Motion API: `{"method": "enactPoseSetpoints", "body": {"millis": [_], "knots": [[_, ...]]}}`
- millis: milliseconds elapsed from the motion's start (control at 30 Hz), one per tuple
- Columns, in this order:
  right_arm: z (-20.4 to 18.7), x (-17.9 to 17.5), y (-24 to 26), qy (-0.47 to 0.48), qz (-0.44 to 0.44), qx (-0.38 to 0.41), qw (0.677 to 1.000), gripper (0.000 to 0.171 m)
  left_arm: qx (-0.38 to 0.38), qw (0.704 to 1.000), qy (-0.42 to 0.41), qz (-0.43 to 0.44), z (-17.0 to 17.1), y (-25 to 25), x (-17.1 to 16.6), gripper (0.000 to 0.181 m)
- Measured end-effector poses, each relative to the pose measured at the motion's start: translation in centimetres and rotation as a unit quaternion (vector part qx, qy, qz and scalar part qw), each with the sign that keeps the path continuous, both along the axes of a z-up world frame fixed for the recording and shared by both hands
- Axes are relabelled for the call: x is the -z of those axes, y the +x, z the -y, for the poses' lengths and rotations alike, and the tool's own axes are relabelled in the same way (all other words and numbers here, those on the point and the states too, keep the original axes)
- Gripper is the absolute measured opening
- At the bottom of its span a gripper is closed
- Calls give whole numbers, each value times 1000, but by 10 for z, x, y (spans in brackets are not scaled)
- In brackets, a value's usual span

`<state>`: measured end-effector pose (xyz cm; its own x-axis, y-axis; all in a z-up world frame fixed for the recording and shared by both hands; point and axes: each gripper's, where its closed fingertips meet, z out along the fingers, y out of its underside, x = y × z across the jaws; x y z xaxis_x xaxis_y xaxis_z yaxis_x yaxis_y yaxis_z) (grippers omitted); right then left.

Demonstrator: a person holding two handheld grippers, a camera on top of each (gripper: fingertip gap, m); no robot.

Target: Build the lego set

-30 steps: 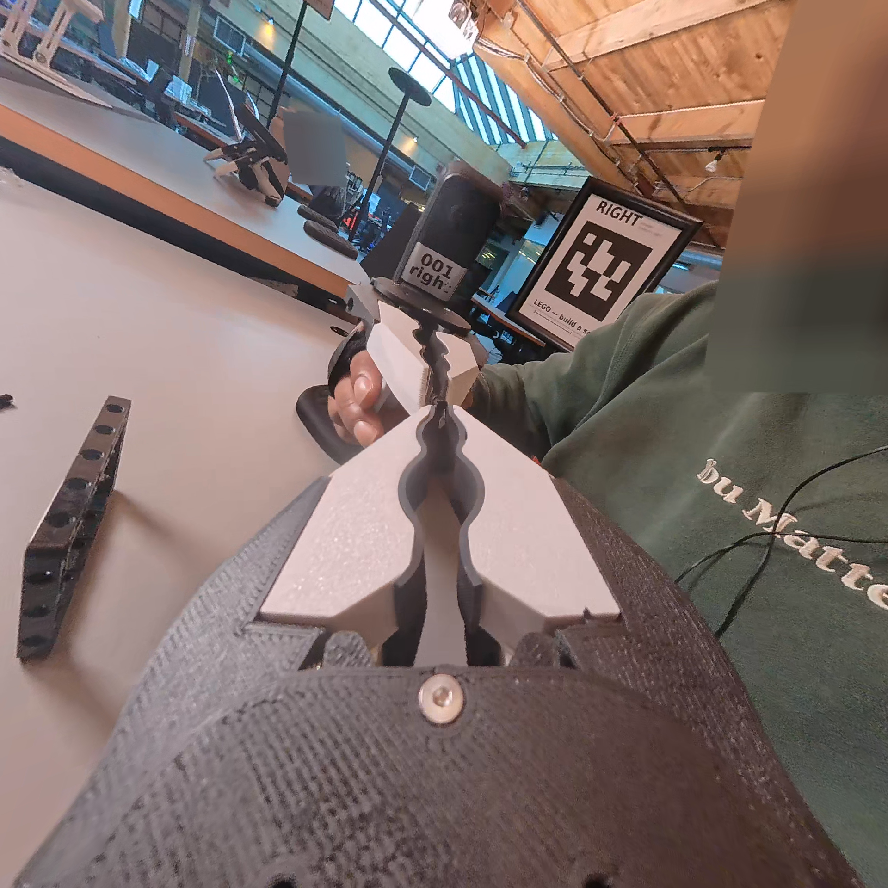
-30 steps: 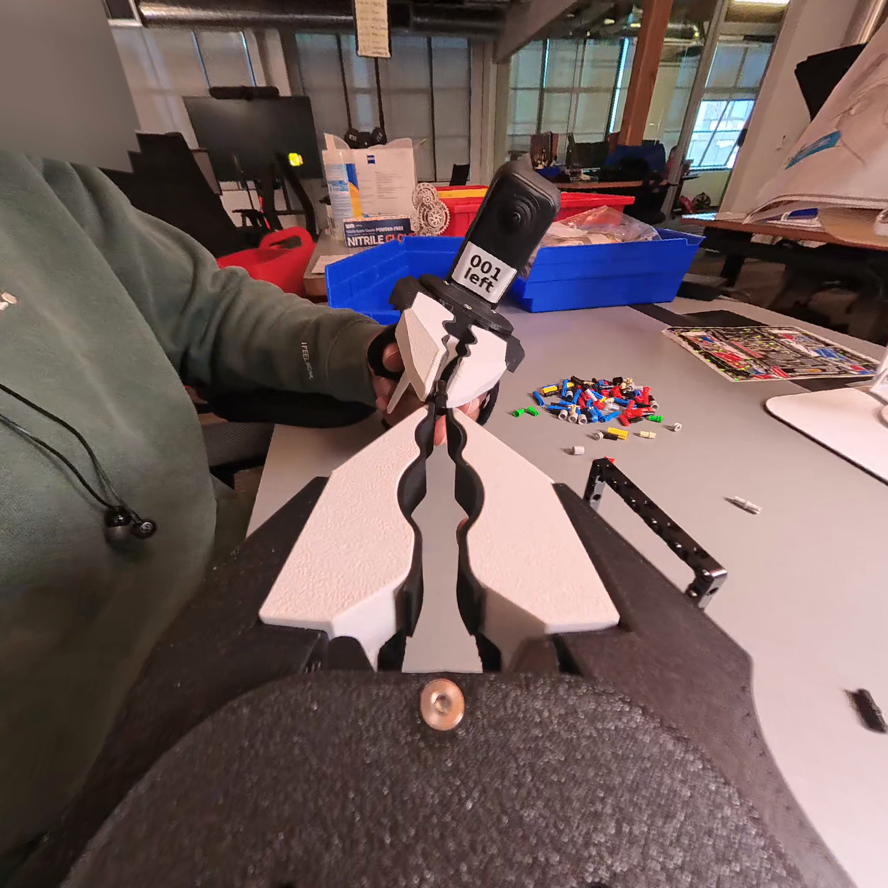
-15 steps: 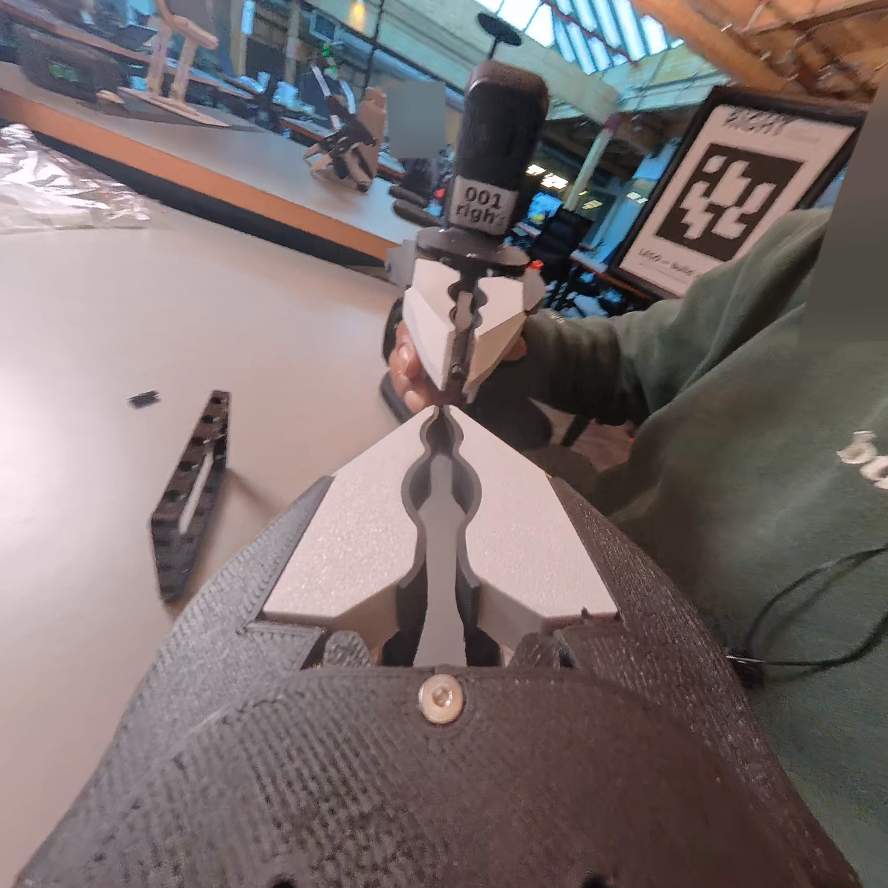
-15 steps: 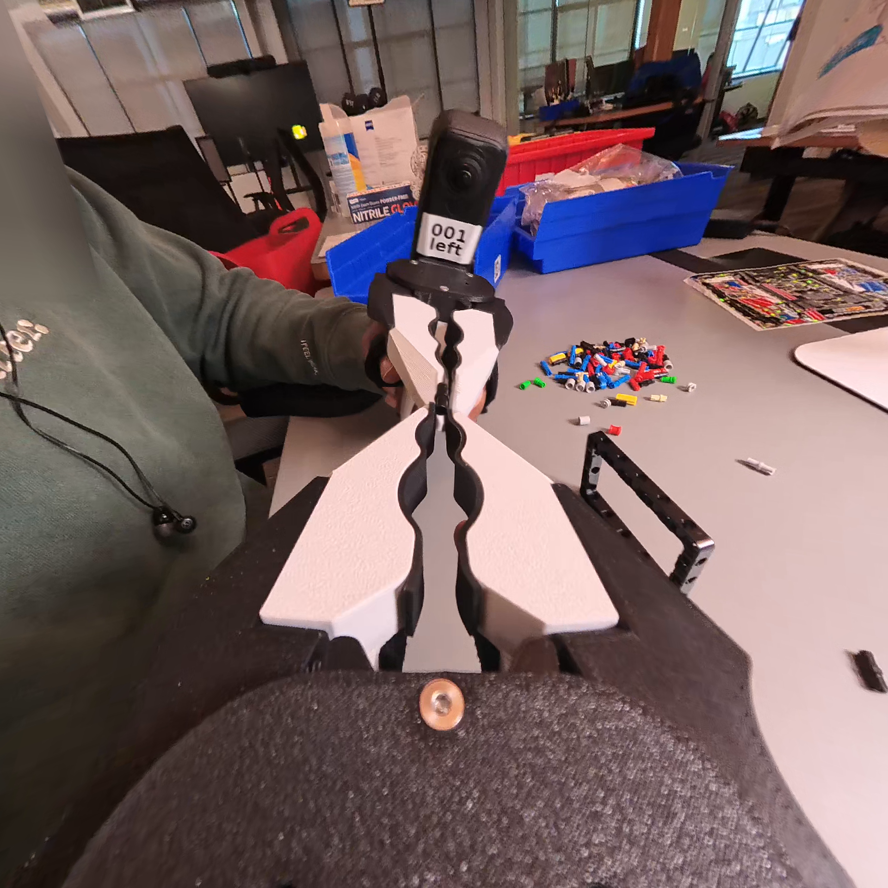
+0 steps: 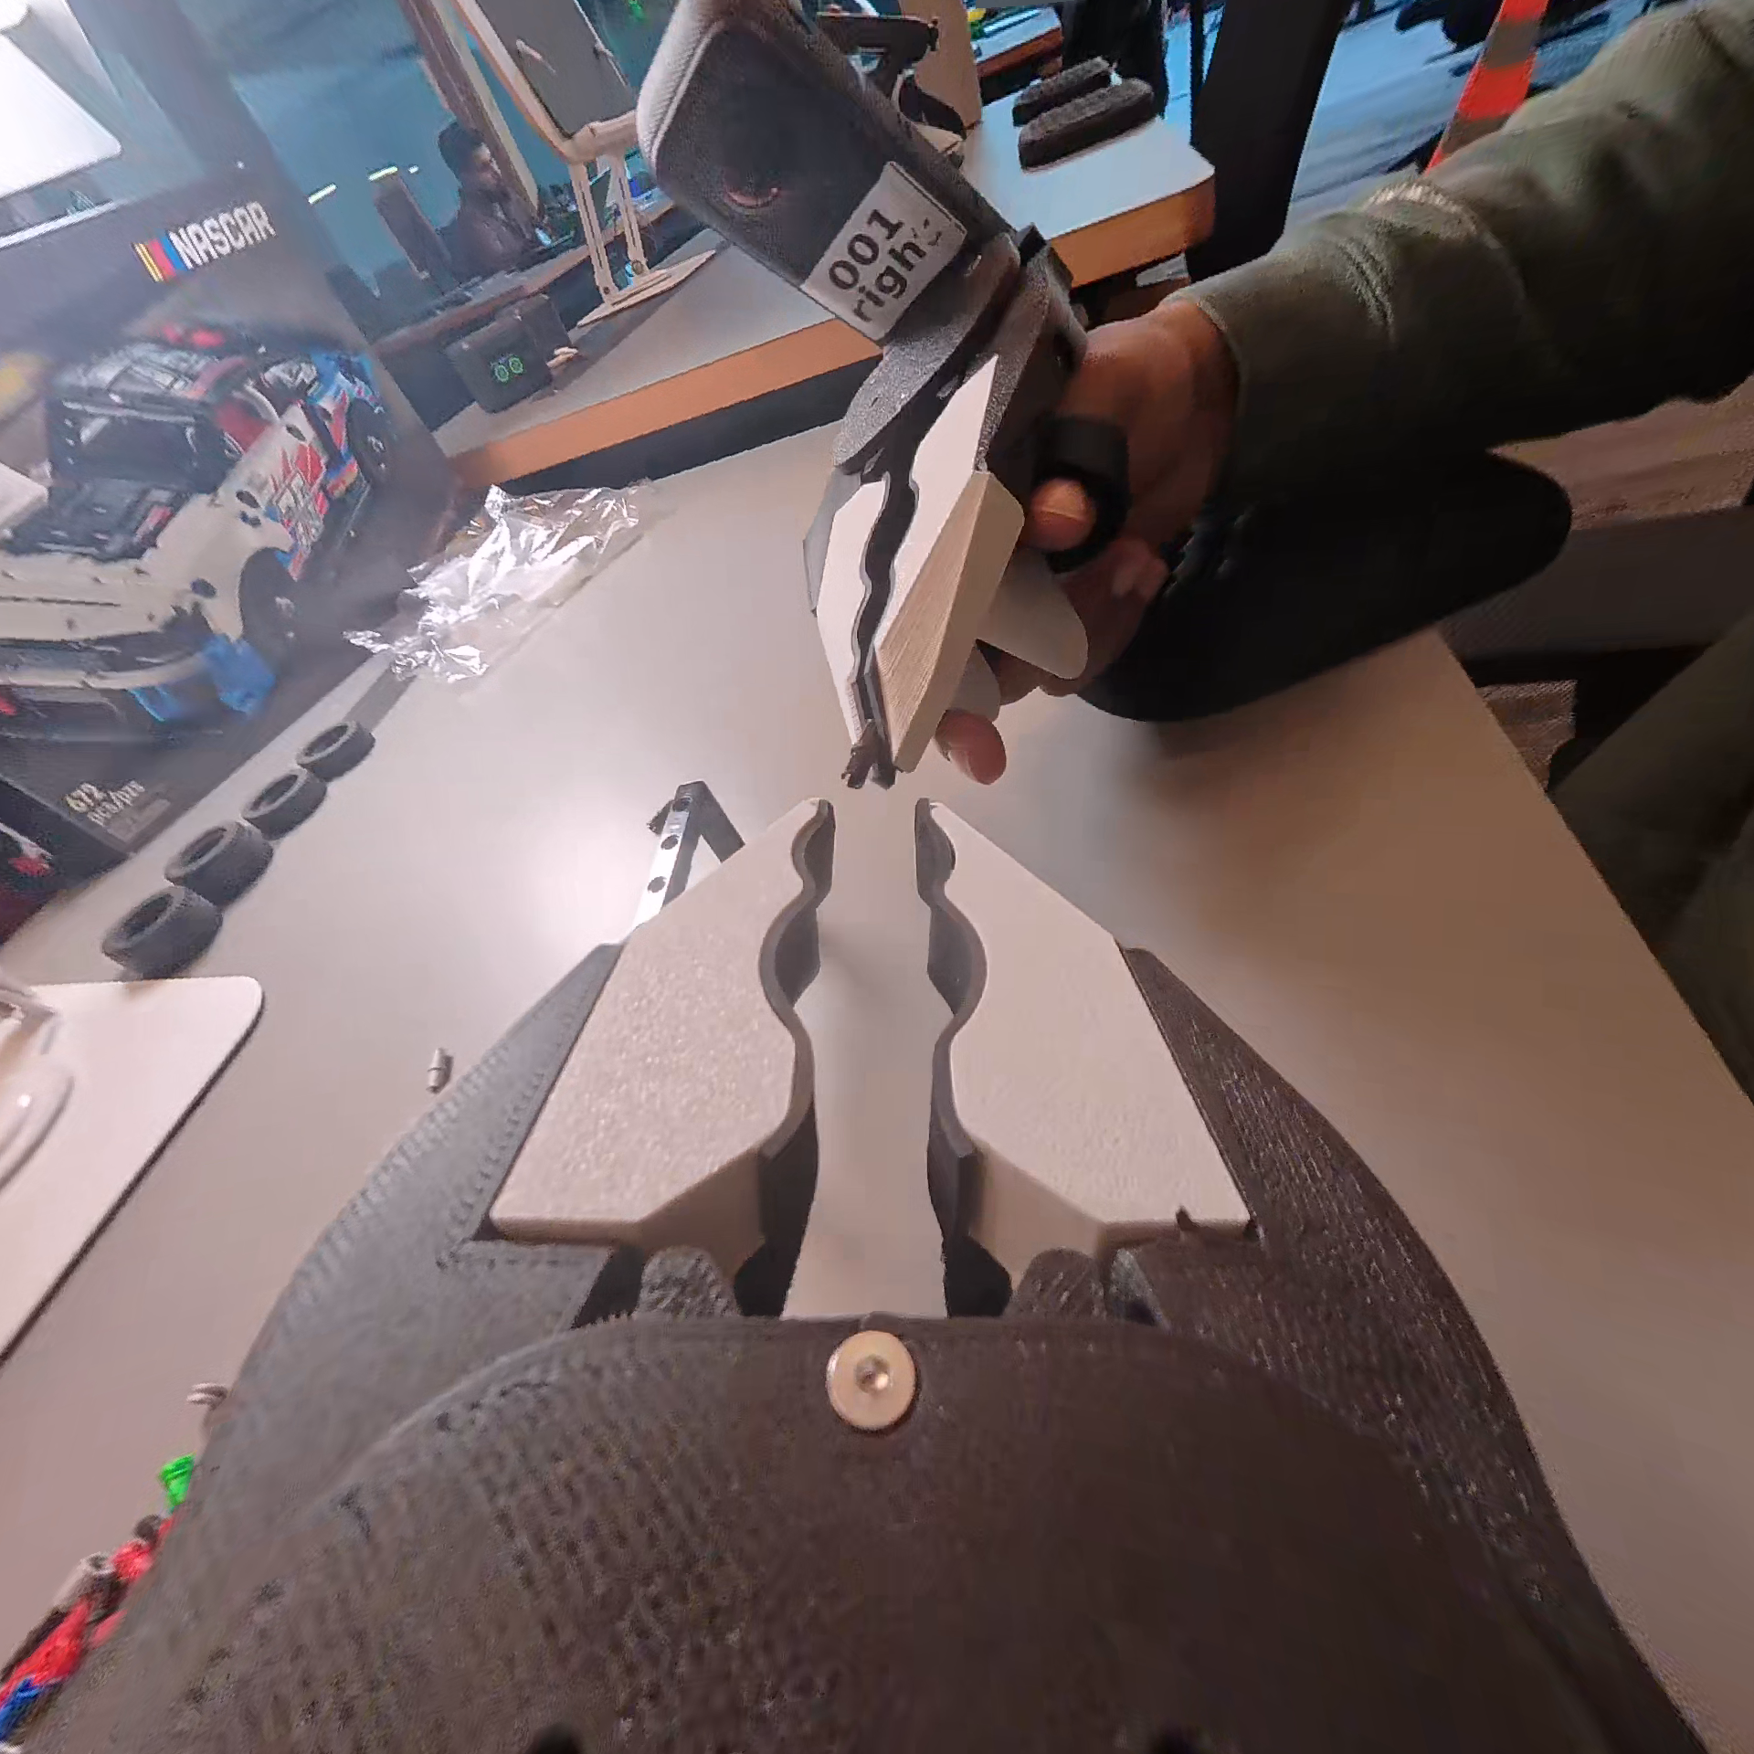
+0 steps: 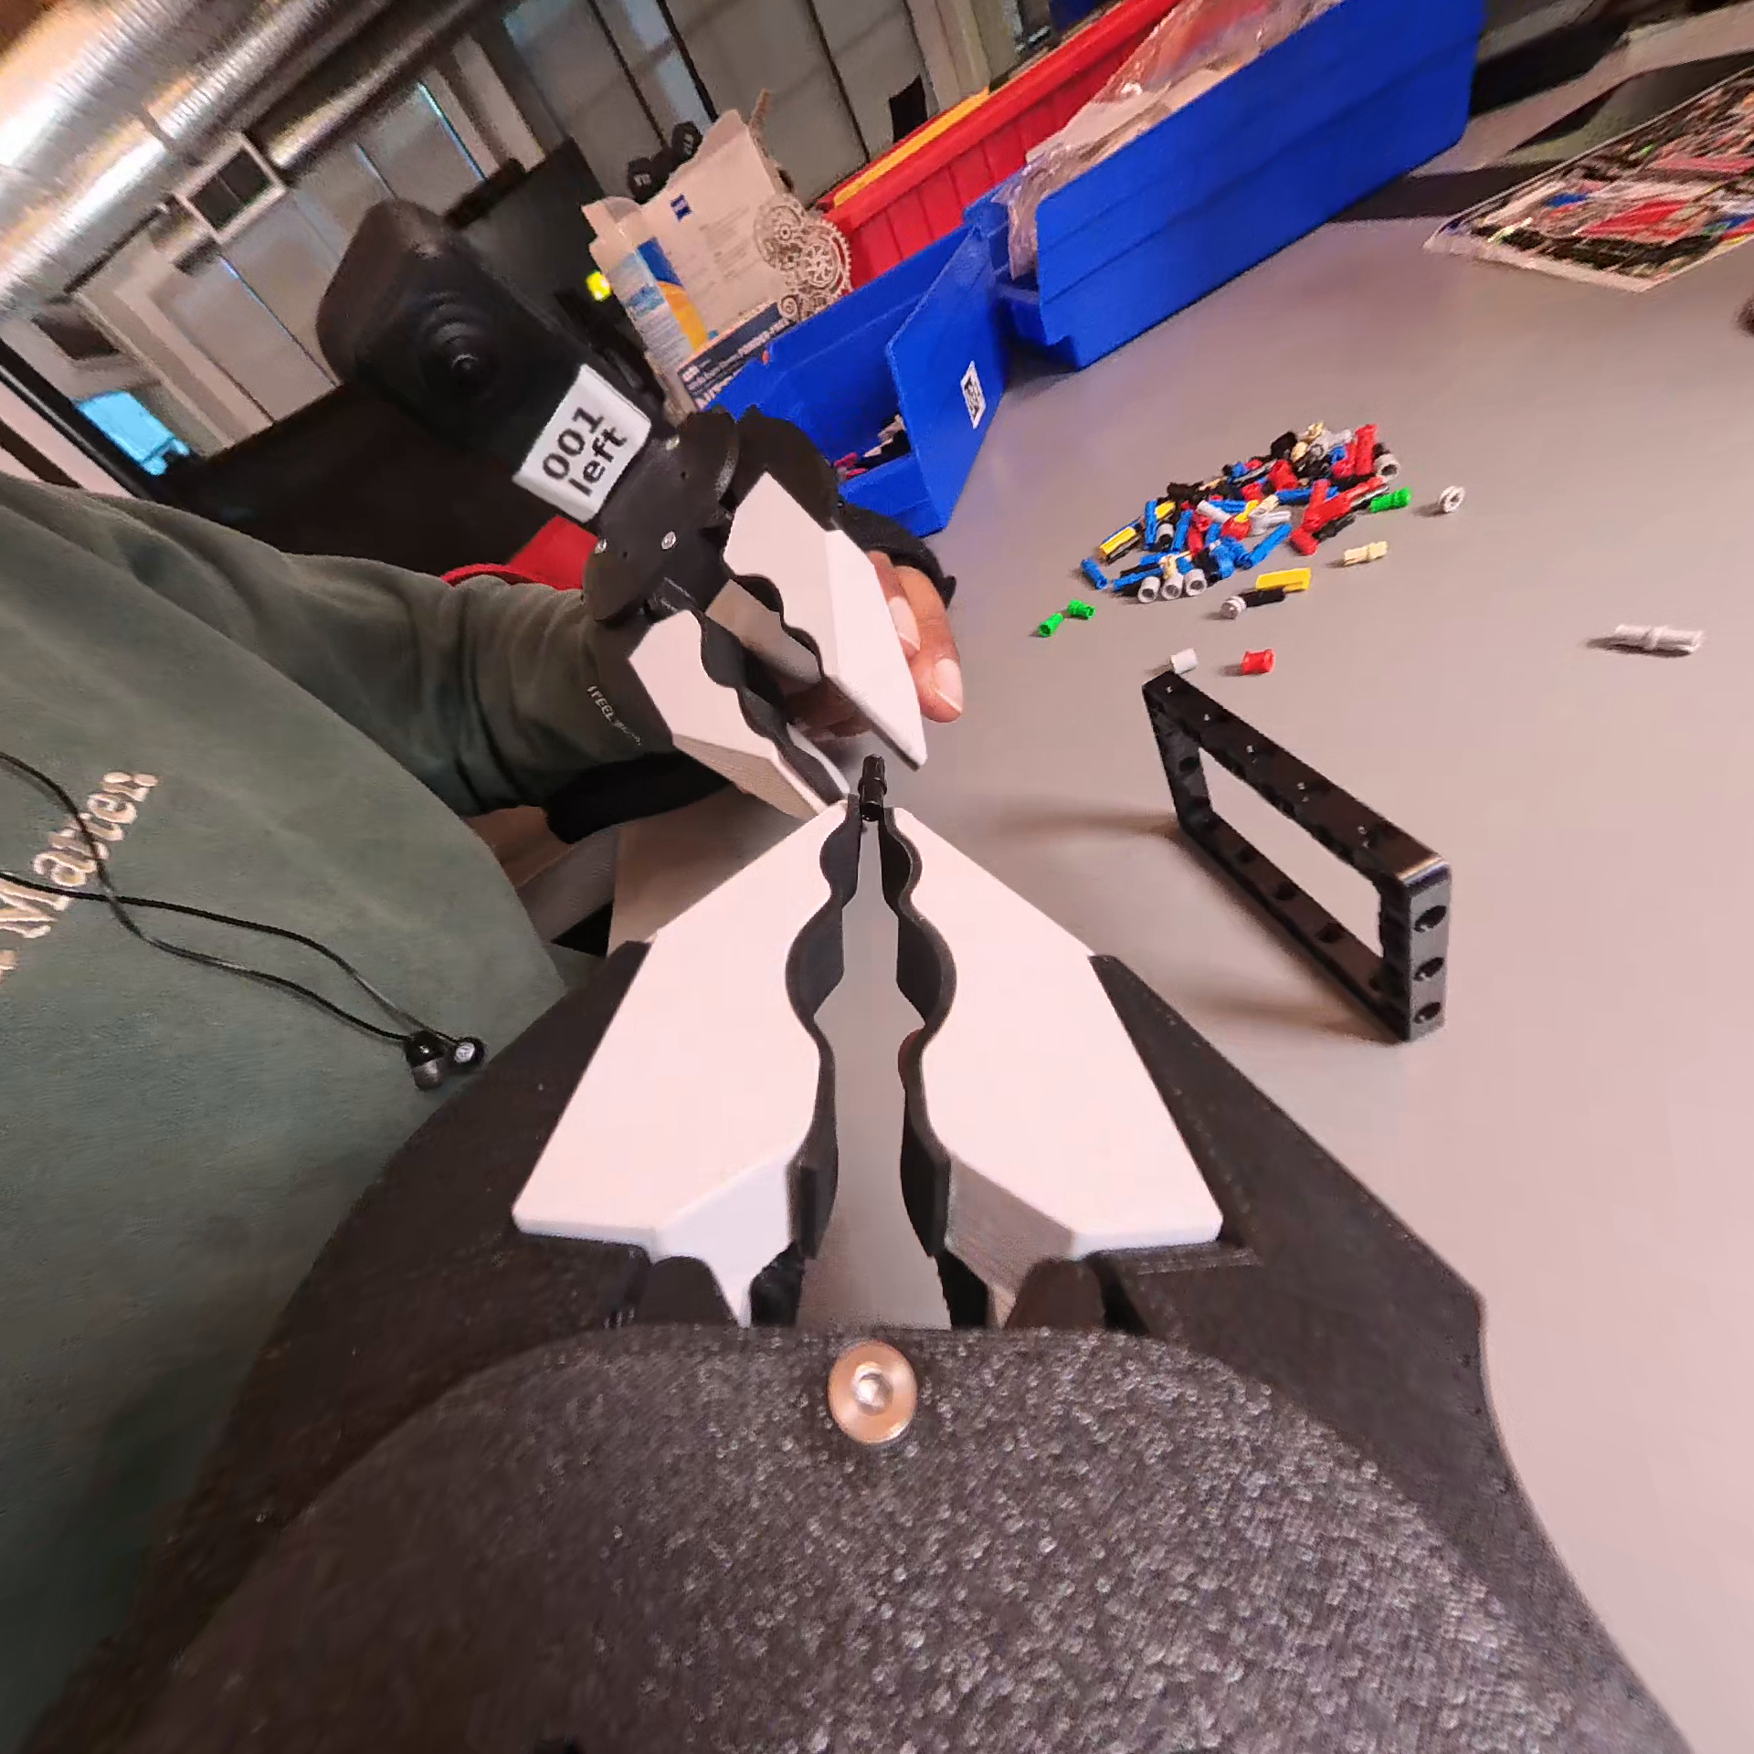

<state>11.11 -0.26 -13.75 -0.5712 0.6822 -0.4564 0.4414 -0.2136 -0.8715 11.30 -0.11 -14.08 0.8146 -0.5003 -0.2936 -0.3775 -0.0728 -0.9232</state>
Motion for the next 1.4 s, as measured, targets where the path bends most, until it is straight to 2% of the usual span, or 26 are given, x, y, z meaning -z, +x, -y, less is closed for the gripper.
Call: {"method": "enactPoseSetpoints", "body": {"millis": [233,467,533,667,833,1000,1167,1400], "knots": [[10,5,2,24,11,-26,999,1,2,997,30,-67,3,3,0,6],[12,7,3,31,9,-35,999,1,12,997,16,-78,5,7,3,2],[12,3,4,51,-26,-30,998,1,16,999,3,-43,5,8,0,2],[10,-12,3,63,-89,-11,994,14,35,993,-37,105,6,6,-16,2],[3,-28,-2,29,-123,27,992,11,56,966,-68,244,7,3,-31,2],[8,-46,-1,-26,-140,40,989,7,96,925,-89,356,10,8,-43,2],[14,-54,-2,-62,-150,50,986,2,123,898,-91,413,13,9,-52,2],[16,-57,-1,-78,-151,48,984,3,133,891,-93,423,15,10,-54,2]]}}
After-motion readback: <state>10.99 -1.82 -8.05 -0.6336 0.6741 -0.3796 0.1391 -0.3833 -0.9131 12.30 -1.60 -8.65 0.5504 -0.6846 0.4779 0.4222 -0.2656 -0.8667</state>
